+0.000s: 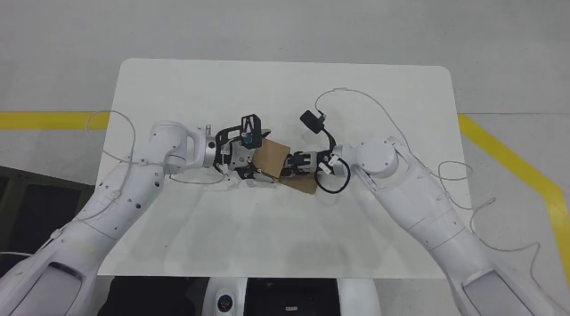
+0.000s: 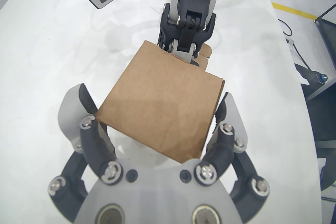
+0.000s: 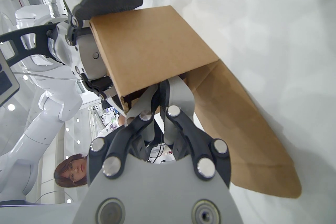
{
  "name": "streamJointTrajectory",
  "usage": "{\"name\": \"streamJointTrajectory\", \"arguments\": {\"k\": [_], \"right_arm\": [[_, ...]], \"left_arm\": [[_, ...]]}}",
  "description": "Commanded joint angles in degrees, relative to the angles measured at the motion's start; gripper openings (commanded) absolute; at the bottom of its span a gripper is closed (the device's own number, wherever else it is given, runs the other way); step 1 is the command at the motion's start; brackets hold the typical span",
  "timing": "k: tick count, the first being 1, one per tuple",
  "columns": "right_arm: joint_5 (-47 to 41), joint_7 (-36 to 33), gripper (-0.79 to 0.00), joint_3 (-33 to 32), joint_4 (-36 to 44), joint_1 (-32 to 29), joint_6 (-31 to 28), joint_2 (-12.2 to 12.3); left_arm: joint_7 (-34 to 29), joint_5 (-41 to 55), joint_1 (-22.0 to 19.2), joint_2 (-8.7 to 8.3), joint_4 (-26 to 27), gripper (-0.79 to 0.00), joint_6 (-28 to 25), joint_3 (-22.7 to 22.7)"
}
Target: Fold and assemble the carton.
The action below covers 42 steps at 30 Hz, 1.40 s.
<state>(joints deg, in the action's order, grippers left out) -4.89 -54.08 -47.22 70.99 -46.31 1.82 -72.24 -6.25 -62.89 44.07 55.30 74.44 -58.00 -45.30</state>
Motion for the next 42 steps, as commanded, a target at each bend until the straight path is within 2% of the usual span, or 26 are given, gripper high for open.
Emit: {"name": "streamJointTrajectory", "arguments": {"k": [1, 19, 24, 32, 38, 42], "right_arm": [[-0.3, 0.2, -0.785, 0.3, -0.8, 0.4, -0.5, -0.3], [-1.2, 0.9, -0.785, 0.4, -3.7, 0.7, -3.7, -1.1], [-1.2, -0.8, -0.785, -0.4, -3.7, 0.6, -4.4, -0.9], [1.0, -5.9, -0.785, -6.6, 2.8, -3.1, 2.1, 1.9], [6.9, -8.9, -0.785, -13.3, 12.8, -8.8, 8.7, 4.8], [9.1, -10.5, -0.770, -17.6, 16.7, -13.2, 10.8, 6.4]], "left_arm": [[0.0, 0.0, 0.0, 0.00, 0.0, 0.000, 0.0, 0.0], [-0.3, 0.3, 0.2, 0.05, -0.1, 0.000, 0.0, 0.0], [-0.5, 0.5, 0.1, 0.08, -0.3, 0.000, 0.0, 0.0], [-0.4, 1.0, 0.1, 0.16, -0.4, 0.000, 0.0, -0.3], [-0.7, 1.5, 0.0, 0.27, -0.5, 0.000, 0.0, -0.4], [-0.8, 1.6, 0.0, 0.32, -0.6, 0.000, 0.0, -0.5]]}}
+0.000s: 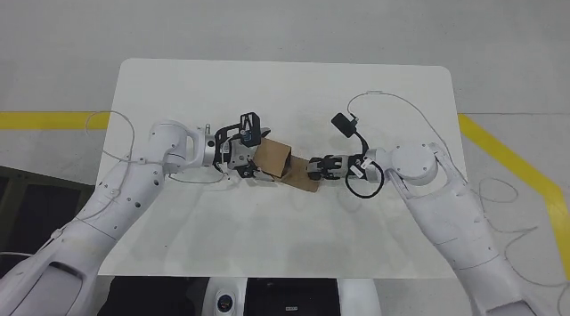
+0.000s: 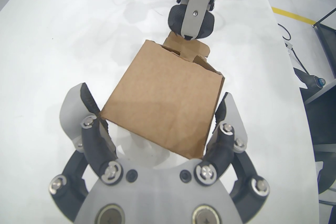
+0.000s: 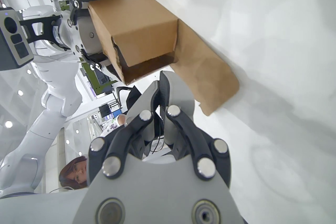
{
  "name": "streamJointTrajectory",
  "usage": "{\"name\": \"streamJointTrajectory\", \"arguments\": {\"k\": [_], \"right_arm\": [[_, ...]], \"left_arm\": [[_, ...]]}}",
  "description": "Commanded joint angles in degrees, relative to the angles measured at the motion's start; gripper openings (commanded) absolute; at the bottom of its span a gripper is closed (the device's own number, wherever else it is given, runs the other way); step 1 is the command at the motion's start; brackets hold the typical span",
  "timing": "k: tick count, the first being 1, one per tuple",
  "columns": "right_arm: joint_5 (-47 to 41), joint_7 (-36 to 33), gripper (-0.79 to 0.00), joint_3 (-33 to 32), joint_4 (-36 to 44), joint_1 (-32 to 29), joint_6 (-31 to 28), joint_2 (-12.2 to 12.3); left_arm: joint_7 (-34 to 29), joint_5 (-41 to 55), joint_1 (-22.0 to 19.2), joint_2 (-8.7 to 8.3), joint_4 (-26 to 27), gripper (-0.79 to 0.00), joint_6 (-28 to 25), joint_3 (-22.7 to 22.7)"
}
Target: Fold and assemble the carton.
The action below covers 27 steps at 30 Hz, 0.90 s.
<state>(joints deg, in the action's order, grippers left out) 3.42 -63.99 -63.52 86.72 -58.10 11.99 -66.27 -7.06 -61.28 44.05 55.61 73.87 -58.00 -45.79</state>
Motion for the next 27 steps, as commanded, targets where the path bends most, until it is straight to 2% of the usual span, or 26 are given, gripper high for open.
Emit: {"name": "streamJointTrajectory", "arguments": {"k": [1, 6, 10, 27], "right_arm": [[1.5, -1.0, -0.760, -2.1, 1.6, -2.2, 1.1, 0.8], [2.8, -1.5, -0.733, -3.6, 2.3, -4.8, 1.3, 1.6], [3.1, -0.6, -0.646, -2.3, 0.4, -4.3, 0.1, 1.5], [-2.1, 3.2, -0.603, 2.4, -6.2, -0.5, -8.4, 0.2]], "left_arm": [[0.0, 0.1, 0.0, 0.03, 0.0, 0.000, 0.0, -0.1], [-0.2, 0.2, 0.1, 0.08, -0.1, 0.000, 0.0, -0.2], [-0.2, 0.1, 0.1, 0.11, 0.0, 0.000, 0.0, -0.3], [-0.6, 0.3, 0.3, 0.21, 0.3, 0.000, 0.0, -0.3]]}}
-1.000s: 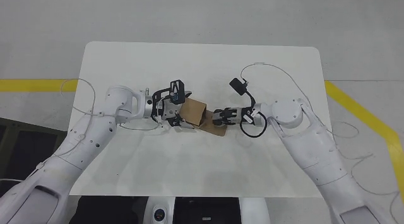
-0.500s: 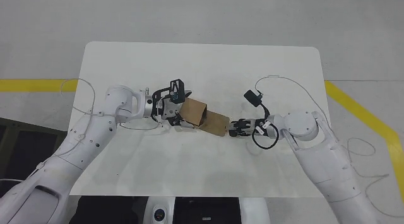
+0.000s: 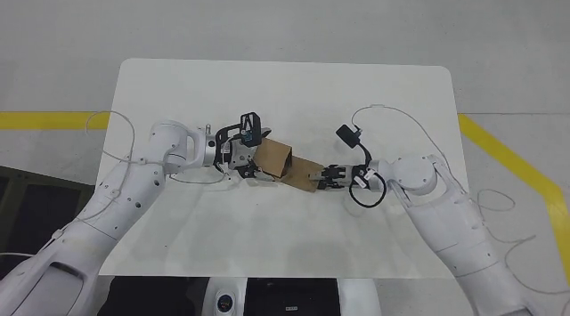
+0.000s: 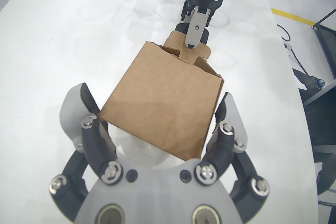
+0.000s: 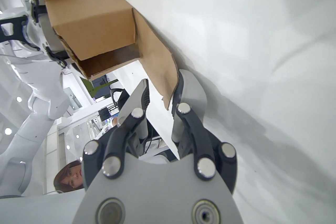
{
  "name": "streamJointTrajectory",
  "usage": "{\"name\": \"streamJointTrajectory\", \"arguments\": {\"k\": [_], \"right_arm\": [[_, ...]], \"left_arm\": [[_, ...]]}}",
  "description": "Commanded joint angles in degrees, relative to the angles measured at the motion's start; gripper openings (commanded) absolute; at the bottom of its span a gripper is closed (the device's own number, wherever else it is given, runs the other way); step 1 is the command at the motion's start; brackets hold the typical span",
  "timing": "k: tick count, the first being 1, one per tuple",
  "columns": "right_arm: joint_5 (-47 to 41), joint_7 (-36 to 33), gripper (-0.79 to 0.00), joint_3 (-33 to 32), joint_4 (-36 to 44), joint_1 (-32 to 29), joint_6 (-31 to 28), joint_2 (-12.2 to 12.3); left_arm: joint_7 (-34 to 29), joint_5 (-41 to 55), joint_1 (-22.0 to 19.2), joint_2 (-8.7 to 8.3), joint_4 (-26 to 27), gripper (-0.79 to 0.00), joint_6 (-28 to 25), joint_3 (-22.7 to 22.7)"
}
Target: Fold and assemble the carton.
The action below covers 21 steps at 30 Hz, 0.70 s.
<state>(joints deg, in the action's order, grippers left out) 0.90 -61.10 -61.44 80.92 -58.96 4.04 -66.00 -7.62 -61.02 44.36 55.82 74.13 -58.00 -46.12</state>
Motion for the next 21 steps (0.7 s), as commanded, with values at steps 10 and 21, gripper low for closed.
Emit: {"name": "streamJointTrajectory", "arguments": {"k": [10, 21], "right_arm": [[-1.7, 1.3, -0.551, 1.3, 3.3, 1.9, -0.6, -0.4], [-5.2, 1.8, -0.489, 5.4, 1.6, 6.2, -1.5, -1.8]], "left_arm": [[-0.1, -0.5, 0.2, 0.00, 0.3, 0.000, 0.0, -0.1], [-0.3, -0.6, 0.3, -0.08, 0.5, 0.000, 0.0, 0.1]]}}
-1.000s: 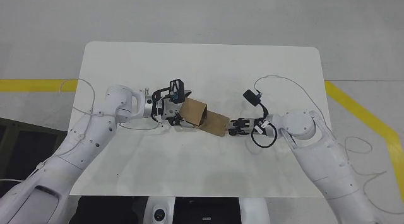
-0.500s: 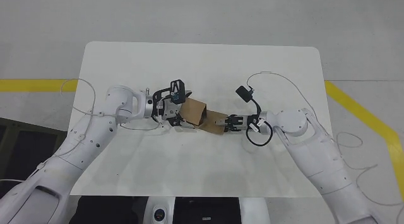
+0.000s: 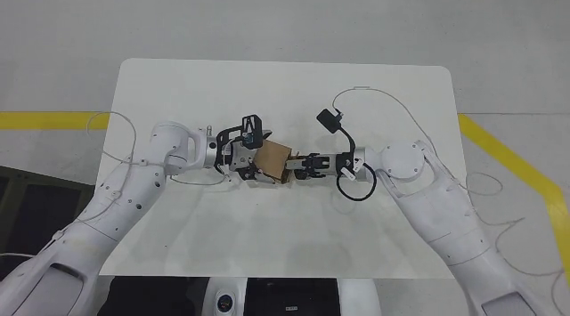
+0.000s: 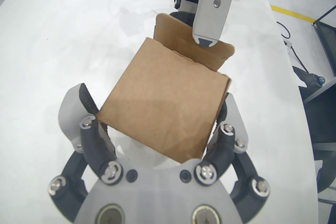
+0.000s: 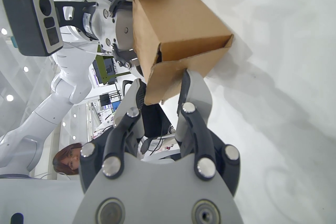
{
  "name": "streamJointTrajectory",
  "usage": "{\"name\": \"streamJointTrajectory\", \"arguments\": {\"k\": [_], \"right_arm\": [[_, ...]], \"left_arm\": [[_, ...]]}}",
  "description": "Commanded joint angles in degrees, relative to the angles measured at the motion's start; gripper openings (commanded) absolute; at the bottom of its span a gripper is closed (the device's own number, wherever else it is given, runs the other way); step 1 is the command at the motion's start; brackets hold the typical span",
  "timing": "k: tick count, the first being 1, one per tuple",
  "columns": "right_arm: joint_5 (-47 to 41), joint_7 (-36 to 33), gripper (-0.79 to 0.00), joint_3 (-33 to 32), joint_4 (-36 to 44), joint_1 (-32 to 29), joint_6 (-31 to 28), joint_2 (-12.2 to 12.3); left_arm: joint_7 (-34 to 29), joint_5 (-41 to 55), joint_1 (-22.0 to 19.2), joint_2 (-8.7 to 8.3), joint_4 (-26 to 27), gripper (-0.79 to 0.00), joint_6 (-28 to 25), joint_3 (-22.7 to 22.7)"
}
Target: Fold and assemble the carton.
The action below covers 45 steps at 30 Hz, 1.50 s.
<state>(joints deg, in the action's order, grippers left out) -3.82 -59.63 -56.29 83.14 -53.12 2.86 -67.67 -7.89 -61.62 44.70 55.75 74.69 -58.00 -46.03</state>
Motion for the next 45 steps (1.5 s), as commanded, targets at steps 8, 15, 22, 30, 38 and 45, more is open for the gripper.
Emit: {"name": "streamJointTrajectory", "arguments": {"k": [8, 15, 22, 30, 38, 45], "right_arm": [[-4.3, 1.6, -0.493, 0.9, -3.0, 1.0, -3.0, -0.8], [-7.1, 1.5, -0.548, 1.2, -5.0, 1.1, -4.7, -1.1], [-8.6, 0.7, -0.560, 1.8, -6.6, 1.4, -5.6, -1.4], [-10.6, 0.2, -0.545, 2.4, -8.5, 2.1, -7.6, -1.8], [-13.2, -0.5, -0.523, 2.9, -9.9, 2.5, -9.7, -2.3], [-15.2, -1.1, -0.566, 2.5, -10.5, 2.2, -11.3, -2.4]], "left_arm": [[0.1, -0.1, 0.0, -0.11, 0.0, 0.000, 0.0, 0.1], [0.1, -0.1, 0.0, -0.16, -0.1, 0.000, 0.0, 0.1], [0.5, -1.3, 0.0, -0.14, 0.0, 0.000, 0.0, 0.0], [0.8, -1.6, 0.1, -0.04, -0.1, 0.000, 0.0, 0.0], [0.8, -1.9, 0.2, 0.02, -0.1, 0.000, 0.0, -0.1], [0.8, -2.1, 0.2, 0.05, -0.1, 0.000, 0.0, -0.1]]}}
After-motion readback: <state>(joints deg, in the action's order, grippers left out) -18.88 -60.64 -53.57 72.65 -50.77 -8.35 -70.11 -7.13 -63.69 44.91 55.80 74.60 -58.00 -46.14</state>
